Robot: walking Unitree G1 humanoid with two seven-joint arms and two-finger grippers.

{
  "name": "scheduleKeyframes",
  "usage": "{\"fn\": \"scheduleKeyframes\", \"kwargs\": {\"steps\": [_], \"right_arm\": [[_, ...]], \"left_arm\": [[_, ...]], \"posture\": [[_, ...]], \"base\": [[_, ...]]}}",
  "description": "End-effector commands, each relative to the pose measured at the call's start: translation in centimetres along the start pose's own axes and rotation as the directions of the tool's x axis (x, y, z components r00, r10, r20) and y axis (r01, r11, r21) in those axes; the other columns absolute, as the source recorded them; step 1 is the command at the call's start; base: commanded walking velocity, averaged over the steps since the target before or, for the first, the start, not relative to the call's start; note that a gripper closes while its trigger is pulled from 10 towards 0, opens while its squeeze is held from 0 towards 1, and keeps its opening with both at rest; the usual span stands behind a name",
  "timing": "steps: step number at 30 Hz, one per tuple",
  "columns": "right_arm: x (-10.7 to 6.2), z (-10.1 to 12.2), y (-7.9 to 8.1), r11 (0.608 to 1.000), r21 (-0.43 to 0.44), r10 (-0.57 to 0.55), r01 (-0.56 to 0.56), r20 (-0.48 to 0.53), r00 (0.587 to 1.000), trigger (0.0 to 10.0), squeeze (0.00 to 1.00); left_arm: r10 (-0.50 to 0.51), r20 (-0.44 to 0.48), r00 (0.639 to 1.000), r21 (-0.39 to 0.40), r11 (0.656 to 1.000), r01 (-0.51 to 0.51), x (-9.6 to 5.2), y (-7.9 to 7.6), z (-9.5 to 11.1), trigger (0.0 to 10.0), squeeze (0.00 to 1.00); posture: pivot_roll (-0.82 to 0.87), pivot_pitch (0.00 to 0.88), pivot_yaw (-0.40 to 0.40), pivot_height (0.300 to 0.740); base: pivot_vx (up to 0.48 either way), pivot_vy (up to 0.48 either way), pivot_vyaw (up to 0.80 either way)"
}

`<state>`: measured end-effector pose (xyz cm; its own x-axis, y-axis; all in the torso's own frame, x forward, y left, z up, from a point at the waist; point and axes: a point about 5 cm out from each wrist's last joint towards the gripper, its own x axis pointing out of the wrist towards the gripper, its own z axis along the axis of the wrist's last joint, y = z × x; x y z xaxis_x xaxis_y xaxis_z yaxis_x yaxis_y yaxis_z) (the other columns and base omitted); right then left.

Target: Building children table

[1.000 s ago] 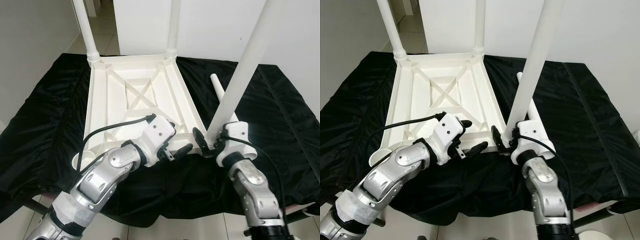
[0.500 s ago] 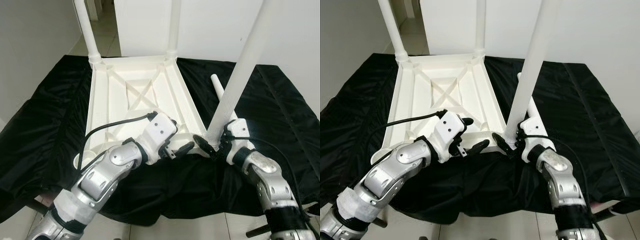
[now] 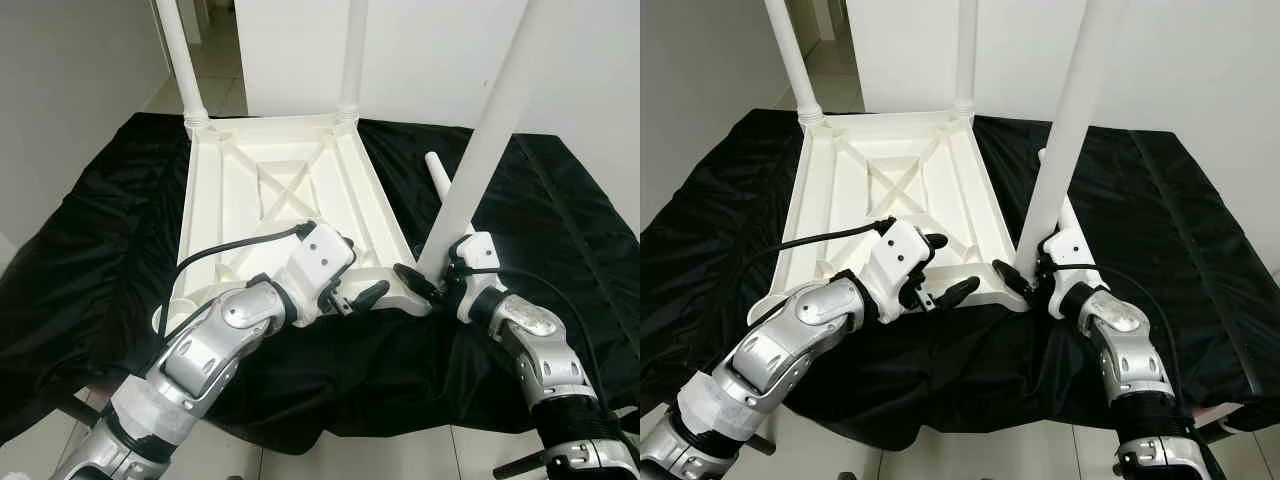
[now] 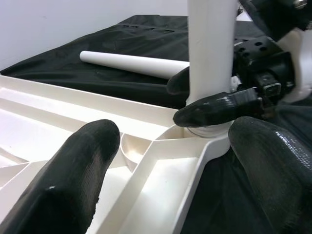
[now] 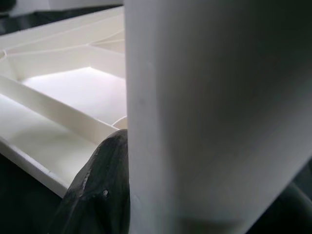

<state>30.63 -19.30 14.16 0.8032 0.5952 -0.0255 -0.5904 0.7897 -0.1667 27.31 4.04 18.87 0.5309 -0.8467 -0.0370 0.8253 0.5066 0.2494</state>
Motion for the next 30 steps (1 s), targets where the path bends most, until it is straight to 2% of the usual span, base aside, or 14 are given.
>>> {"fn": "scheduleKeyframes", "kwargs": {"steps": [1,3,5,7,12,13,14,17,18,20,24,25,29,30], "right_arm": [[0.2,-1.0,1.0,0.999,0.043,-0.029,0.030,-0.023,0.999,10.0,0.00],[0.3,-1.0,1.1,0.998,0.042,-0.049,0.049,-0.021,0.999,10.0,0.00],[0.4,-0.7,1.1,0.976,0.103,-0.194,0.193,-0.004,0.981,10.0,0.00],[0.4,-0.7,1.1,0.965,0.108,-0.238,0.238,-0.011,0.971,10.0,0.00],[0.8,-0.2,2.6,0.910,0.170,-0.379,0.379,-0.033,0.925,10.0,0.00],[0.9,-0.4,2.9,0.874,0.198,-0.441,0.443,-0.057,0.896,10.0,0.00],[0.9,-0.4,2.9,0.874,0.198,-0.441,0.443,-0.057,0.896,10.0,0.00],[1.1,-0.8,4.2,0.739,0.226,-0.622,0.635,-0.133,0.772,10.0,0.00],[1.1,-0.8,4.2,0.739,0.226,-0.622,0.635,-0.133,0.772,10.0,0.00],[1.6,-1.0,5.4,0.675,0.245,-0.677,0.696,-0.168,0.716,10.0,0.00],[1.9,-1.1,5.9,0.663,0.261,-0.681,0.702,-0.180,0.710,10.0,0.00],[2.3,-0.9,6.4,0.672,0.280,-0.667,0.685,-0.171,0.725,10.0,0.00],[2.3,0.0,6.3,0.691,0.289,-0.659,0.663,-0.126,0.742,10.0,0.00],[2.0,0.5,6.0,0.714,0.296,-0.642,0.634,-0.084,0.762,10.0,1.00]], "left_arm": [[-0.132,0.008,0.991,0.019,0.991,0.131,0.0,-0.6,0.2,10.0,0.00],[-0.130,0.008,0.991,0.020,0.991,0.130,0.0,-0.6,0.2,10.0,0.00],[-0.117,0.007,0.993,0.016,0.993,0.117,-0.3,-0.7,0.1,10.0,0.00],[-0.113,0.006,0.994,0.012,0.994,0.113,-0.4,-0.8,0.1,10.0,0.00],[-0.090,-0.006,0.996,0.012,0.996,0.090,-0.8,-0.7,-0.3,10.0,0.00],[-0.087,-0.007,0.996,0.012,0.996,0.087,-0.9,-0.7,-0.3,10.0,0.00],[-0.087,-0.007,0.996,0.012,0.996,0.087,-0.9,-0.7,-0.3,10.0,0.00],[-0.081,-0.006,0.997,0.008,0.997,0.081,-1.0,-0.9,-0.3,10.0,0.00],[-0.081,-0.006,0.997,0.008,0.997,0.081,-1.0,-0.9,-0.3,10.0,0.00],[-0.079,-0.007,0.997,0.007,0.997,0.079,-1.0,-0.9,-0.3,10.0,0.00],[-0.079,-0.008,0.997,0.007,0.997,0.079,-1.1,-0.9,-0.3,10.0,0.00],[-0.079,-0.009,0.997,0.007,0.997,0.079,-1.1,-0.9,-0.4,10.0,0.00],[-0.080,-0.011,0.997,0.008,0.997,0.080,-1.1,-1.0,-0.4,10.0,0.00],[-0.082,-0.011,0.997,0.009,0.997,0.082,-1.1,-1.0,-0.4,10.0,0.00]], "posture": [[-0.05,0.025,-0.011,0.740],[-0.05,0.025,-0.011,0.740],[-0.02,0.024,-0.035,0.740],[-0.02,0.024,-0.035,0.740],[0.00,0.023,-0.057,0.740],[0.00,0.023,-0.063,0.740],[0.00,0.023,-0.063,0.740],[0.01,0.023,-0.068,0.740],[0.01,0.023,-0.068,0.740],[0.01,0.023,-0.072,0.740],[0.02,0.023,-0.073,0.740],[0.02,0.023,-0.073,0.740],[0.01,0.021,-0.073,0.740],[0.01,0.017,-0.071,0.740]], "base": [[0.000,0.000,0.00],[0.000,0.000,0.00],[0.000,0.000,0.00],[0.000,0.000,0.00],[0.000,0.000,0.00],[0.000,0.000,0.00],[0.000,0.000,0.00],[0.000,0.000,0.00],[0.000,0.000,0.00],[0.000,0.000,0.00],[0.000,0.000,0.00],[0.000,0.000,0.00],[0.000,0.000,0.00],[0.000,0.000,0.00]]}}
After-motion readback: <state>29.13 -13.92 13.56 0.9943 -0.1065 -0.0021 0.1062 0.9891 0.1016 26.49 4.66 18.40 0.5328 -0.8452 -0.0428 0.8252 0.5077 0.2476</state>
